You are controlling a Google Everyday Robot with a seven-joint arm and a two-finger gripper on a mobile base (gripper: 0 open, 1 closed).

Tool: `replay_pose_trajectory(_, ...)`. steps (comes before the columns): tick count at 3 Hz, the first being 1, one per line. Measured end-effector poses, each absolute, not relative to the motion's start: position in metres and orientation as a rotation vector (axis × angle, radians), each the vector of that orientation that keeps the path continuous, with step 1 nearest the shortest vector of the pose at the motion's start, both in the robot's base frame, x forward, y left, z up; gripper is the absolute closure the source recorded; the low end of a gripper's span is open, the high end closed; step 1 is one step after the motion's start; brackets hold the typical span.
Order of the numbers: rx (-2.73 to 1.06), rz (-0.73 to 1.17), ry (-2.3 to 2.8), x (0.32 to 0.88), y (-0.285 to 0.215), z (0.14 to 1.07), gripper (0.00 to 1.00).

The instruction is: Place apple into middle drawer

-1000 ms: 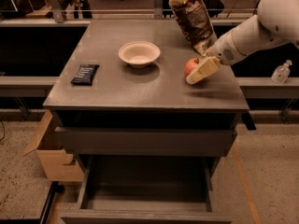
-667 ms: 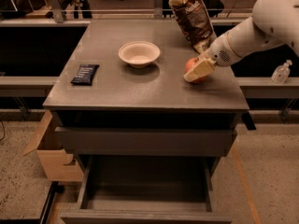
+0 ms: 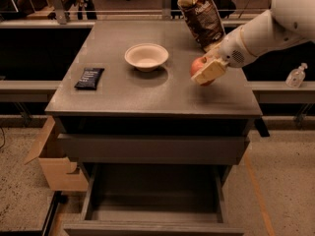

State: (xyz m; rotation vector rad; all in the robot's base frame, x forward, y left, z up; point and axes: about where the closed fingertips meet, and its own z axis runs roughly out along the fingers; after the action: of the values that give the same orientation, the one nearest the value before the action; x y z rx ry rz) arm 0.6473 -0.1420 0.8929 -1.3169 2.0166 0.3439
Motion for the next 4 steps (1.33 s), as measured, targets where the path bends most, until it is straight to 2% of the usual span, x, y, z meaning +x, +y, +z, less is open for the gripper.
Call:
replay_pose_trajectory(1,-1.401,0.332,1.960,0.614,-0.133,0.914,1.00)
replay_pose_trajectory(3,-1.403,0.387,1.981,0.528,-0.139,0.936,1.00)
replay_pose_trajectory(4,-1.403,0.387,1.981,0.528,-0.139,0.936,1.00)
